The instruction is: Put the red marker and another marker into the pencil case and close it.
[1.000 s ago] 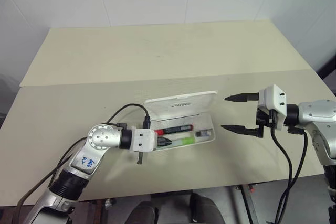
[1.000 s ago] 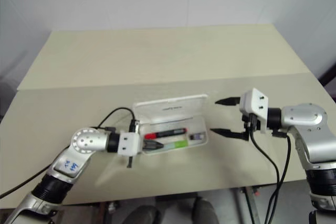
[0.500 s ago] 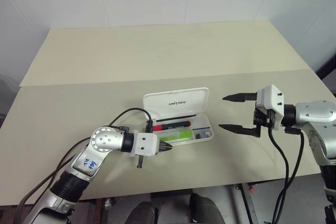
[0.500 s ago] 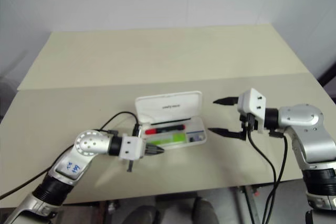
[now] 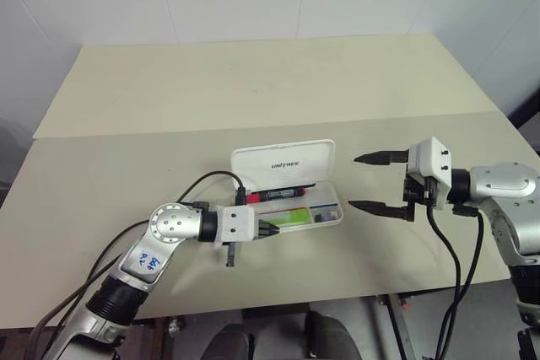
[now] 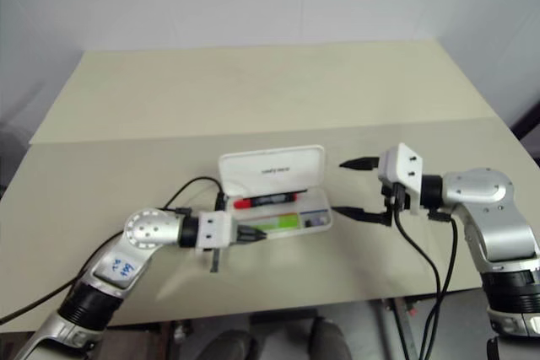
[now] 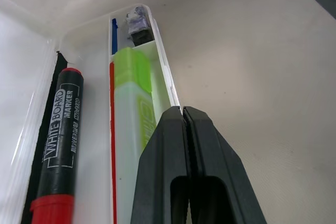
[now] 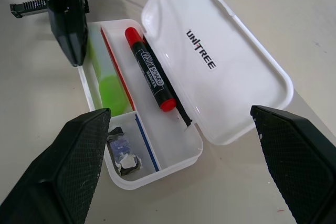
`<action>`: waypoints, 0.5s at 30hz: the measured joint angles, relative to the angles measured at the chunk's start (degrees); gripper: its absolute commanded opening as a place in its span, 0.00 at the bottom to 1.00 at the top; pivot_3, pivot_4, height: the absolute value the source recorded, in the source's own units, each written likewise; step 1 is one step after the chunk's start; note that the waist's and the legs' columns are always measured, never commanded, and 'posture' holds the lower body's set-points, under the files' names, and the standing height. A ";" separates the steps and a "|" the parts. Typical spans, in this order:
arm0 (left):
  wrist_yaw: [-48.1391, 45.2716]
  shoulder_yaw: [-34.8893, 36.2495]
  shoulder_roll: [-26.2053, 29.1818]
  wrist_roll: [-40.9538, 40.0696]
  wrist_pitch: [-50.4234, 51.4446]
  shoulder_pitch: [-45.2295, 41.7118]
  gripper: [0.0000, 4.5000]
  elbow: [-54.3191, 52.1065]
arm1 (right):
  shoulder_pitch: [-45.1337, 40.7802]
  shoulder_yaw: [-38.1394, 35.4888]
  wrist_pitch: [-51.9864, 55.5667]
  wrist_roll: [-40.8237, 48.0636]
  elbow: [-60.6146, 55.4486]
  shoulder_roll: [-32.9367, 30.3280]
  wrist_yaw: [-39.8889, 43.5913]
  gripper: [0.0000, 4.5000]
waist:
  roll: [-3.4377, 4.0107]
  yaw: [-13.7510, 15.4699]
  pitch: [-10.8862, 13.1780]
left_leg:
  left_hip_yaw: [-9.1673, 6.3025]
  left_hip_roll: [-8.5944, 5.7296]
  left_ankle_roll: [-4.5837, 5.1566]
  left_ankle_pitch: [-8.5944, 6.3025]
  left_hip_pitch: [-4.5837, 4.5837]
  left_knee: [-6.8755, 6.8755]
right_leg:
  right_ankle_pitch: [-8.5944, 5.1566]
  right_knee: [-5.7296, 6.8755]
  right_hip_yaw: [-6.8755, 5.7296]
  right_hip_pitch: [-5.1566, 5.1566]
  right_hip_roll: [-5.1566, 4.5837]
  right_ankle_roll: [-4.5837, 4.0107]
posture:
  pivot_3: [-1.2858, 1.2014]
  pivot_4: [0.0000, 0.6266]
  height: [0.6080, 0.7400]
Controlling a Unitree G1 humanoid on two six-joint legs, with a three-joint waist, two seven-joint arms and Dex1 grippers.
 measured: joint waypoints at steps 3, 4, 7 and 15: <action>0.76 0.58 0.11 0.05 0.78 0.28 0.02 -0.32 | 0.00 0.24 0.01 0.00 0.00 0.16 0.00 1.00 | 0.00 -0.04 0.00 | 0.00 0.00 0.00 0.00 -0.01 -0.04 | 0.00 0.01 -0.01 -0.05 0.01 0.00 | 0.52 0.24 1.00; 0.84 0.58 0.12 0.08 0.77 0.37 0.02 -0.42 | 0.00 0.27 0.01 0.00 0.00 0.17 0.00 1.00 | 0.00 -0.04 0.00 | -0.01 0.00 0.00 0.00 -0.01 -0.04 | 0.00 0.01 -0.01 -0.06 0.01 0.00 | 0.52 0.24 1.00; 1.01 0.58 0.12 0.31 0.72 0.52 0.02 -0.63 | 0.00 0.28 0.01 0.00 0.00 0.18 0.00 1.00 | 0.00 -0.04 0.00 | 0.00 0.00 0.00 0.00 -0.02 -0.04 | 0.00 0.00 -0.01 -0.06 0.00 0.00 | 0.52 0.24 1.00; 3.03 2.23 -1.60 -0.76 2.25 0.74 0.02 -0.59 | 0.03 0.51 0.00 0.03 0.00 0.22 0.01 1.00 | 0.00 -0.03 0.00 | 0.00 0.00 0.00 0.00 -0.03 -0.04 | 0.00 -0.02 -0.01 -0.06 0.01 0.00 | 0.52 0.24 1.00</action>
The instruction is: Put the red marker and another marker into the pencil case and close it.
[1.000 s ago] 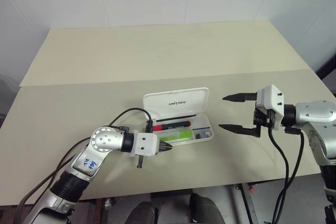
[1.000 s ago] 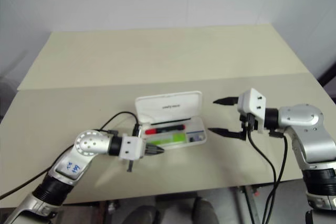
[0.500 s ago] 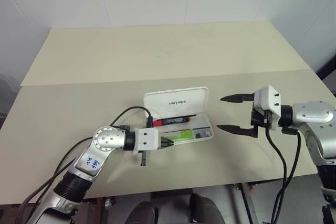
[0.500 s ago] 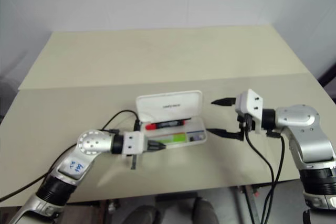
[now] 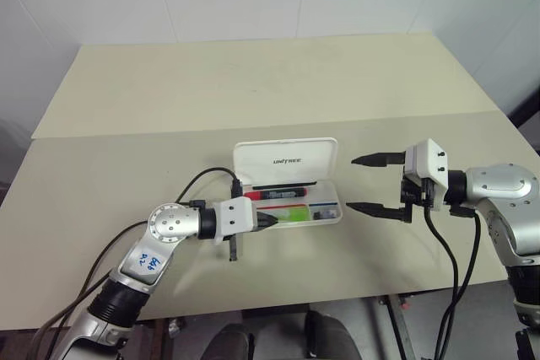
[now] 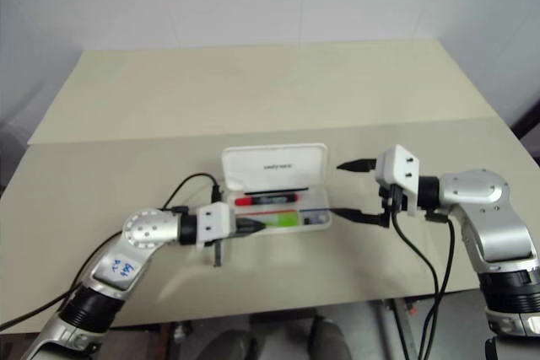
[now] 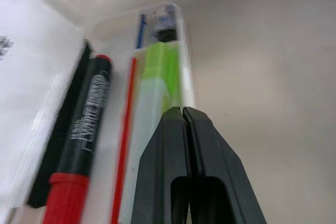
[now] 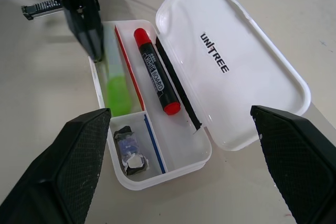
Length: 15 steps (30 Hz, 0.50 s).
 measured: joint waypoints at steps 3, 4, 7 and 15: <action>-1.21 0.53 -0.59 -2.39 0.39 0.39 0.02 -0.33 | 0.07 0.01 0.00 0.00 0.00 0.00 0.01 1.00 | 0.00 -0.02 0.00 | 0.00 0.00 0.00 0.00 0.00 -0.01 | 0.00 0.00 0.00 -0.01 -0.01 0.00 | 0.52 0.24 1.00; -1.69 0.52 -0.70 -3.06 0.39 0.60 0.02 -0.43 | 0.07 0.01 0.01 0.01 0.00 0.00 0.01 1.00 | 0.00 -0.01 0.00 | 0.00 0.00 0.00 0.00 0.00 -0.01 | 0.00 0.00 0.00 -0.02 -0.02 0.00 | 0.52 0.24 1.00; -1.74 0.54 -0.69 -3.34 0.39 0.99 0.02 -0.44 | 0.07 0.03 0.02 0.02 0.00 0.00 0.02 1.00 | 0.00 0.00 0.00 | 0.00 -0.01 0.00 0.00 -0.01 -0.03 | 0.00 -0.01 -0.01 -0.03 -0.02 0.00 | 0.52 0.24 1.00; 2.57 1.38 -0.11 1.50 -1.89 0.70 0.02 0.61 | 0.15 0.23 0.01 0.04 0.00 0.04 0.05 1.00 | 0.00 0.02 0.00 | 0.00 -0.01 0.00 0.00 0.00 -0.03 | 0.00 -0.01 -0.01 -0.02 -0.01 0.00 | 0.52 0.24 1.00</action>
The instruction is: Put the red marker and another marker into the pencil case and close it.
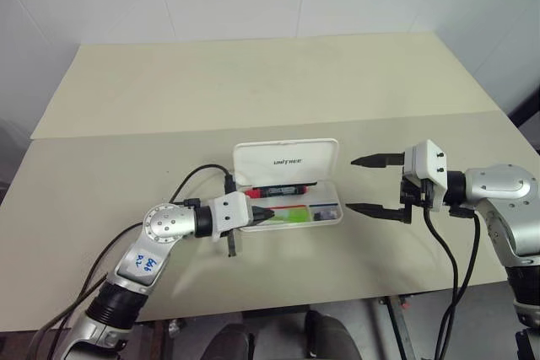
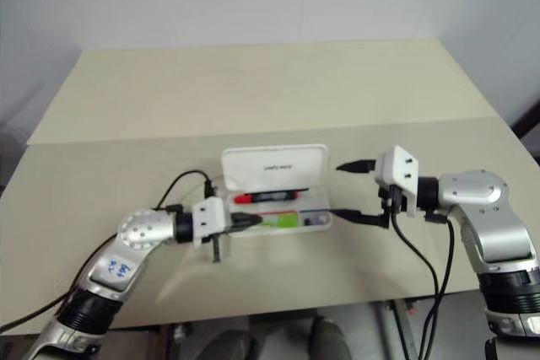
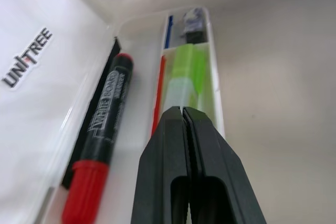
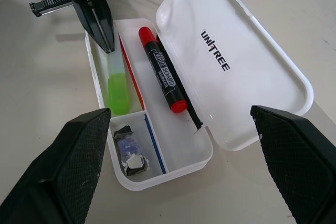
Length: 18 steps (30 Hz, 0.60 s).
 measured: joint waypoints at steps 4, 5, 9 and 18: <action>1.37 0.03 -0.15 0.99 -1.43 -0.90 0.02 1.52 | 0.21 0.00 0.00 0.02 0.00 0.24 -0.01 1.00 | 0.00 0.02 0.00 | 0.02 0.00 0.00 0.00 0.02 0.03 | 0.00 0.01 0.02 0.02 0.00 0.01 | 0.52 0.24 1.00; 1.49 0.03 -0.18 1.02 -1.55 -0.90 0.02 1.63 | 0.28 0.00 0.00 0.03 0.00 0.24 -0.01 1.00 | 0.00 0.02 0.00 | 0.01 0.00 0.00 0.00 0.01 0.04 | 0.00 0.01 0.02 0.03 0.00 0.01 | 0.52 0.24 1.00; 1.62 0.04 -0.59 0.83 -1.80 -0.90 0.02 2.05 | 0.31 0.00 0.09 0.04 -0.03 0.24 -0.03 1.00 | 0.00 0.04 0.00 | 0.01 0.01 -0.01 0.01 0.03 0.08 | 0.02 0.04 0.02 0.05 0.00 0.01 | 0.52 0.24 1.00; 1.49 0.02 -1.35 -0.47 -0.73 -0.88 0.02 1.97 | 0.31 0.00 0.41 0.08 -0.27 0.24 -0.05 1.00 | 0.00 0.05 0.00 | 0.00 0.00 0.00 0.00 0.01 0.05 | 0.03 0.02 0.01 0.03 -0.01 0.01 | 0.52 0.24 1.00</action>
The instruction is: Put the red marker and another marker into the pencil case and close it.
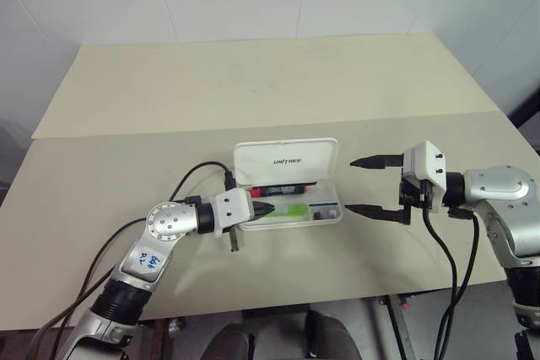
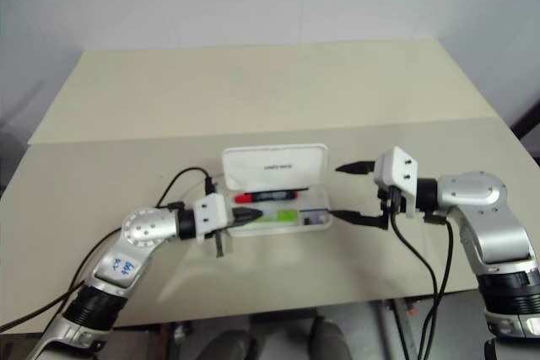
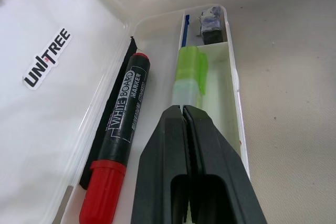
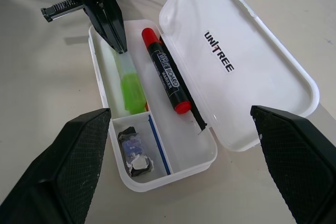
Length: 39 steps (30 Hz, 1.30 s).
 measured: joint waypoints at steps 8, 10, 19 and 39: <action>0.02 0.01 0.00 0.01 0.15 0.00 0.02 0.01 | 0.00 0.00 0.06 0.00 0.00 0.00 0.00 1.00 | 0.00 -0.01 0.00 | 0.00 0.00 0.00 0.00 0.00 0.00 | 0.00 0.00 0.00 0.00 0.01 0.00 | 0.52 0.24 1.00; 0.02 0.00 0.00 0.00 0.15 0.00 0.02 0.00 | 0.00 0.00 0.06 0.00 0.00 0.00 0.00 1.00 | 0.00 -0.01 0.00 | 0.00 0.00 0.00 0.00 0.00 0.00 | 0.00 0.00 0.00 0.00 0.00 0.00 | 0.52 0.24 1.00; 1.06 2.38 -3.69 -2.58 -1.50 0.13 0.02 0.24 | 0.34 0.07 0.90 0.30 -0.31 0.24 -0.11 1.00 | -0.01 0.06 0.00 | -0.02 0.00 0.00 0.00 -0.03 0.03 | 0.01 -0.01 -0.01 0.00 -0.01 0.00 | 0.52 0.24 1.00; 0.41 3.16 -0.96 0.23 -8.21 0.31 0.02 4.90 | 1.19 0.18 2.11 0.66 -1.51 0.58 -0.30 1.00 | -0.01 0.01 0.00 | 0.00 -0.02 0.00 0.00 -0.02 -0.02 | 0.02 -0.02 -0.02 -0.04 -0.01 0.00 | 0.52 0.24 1.00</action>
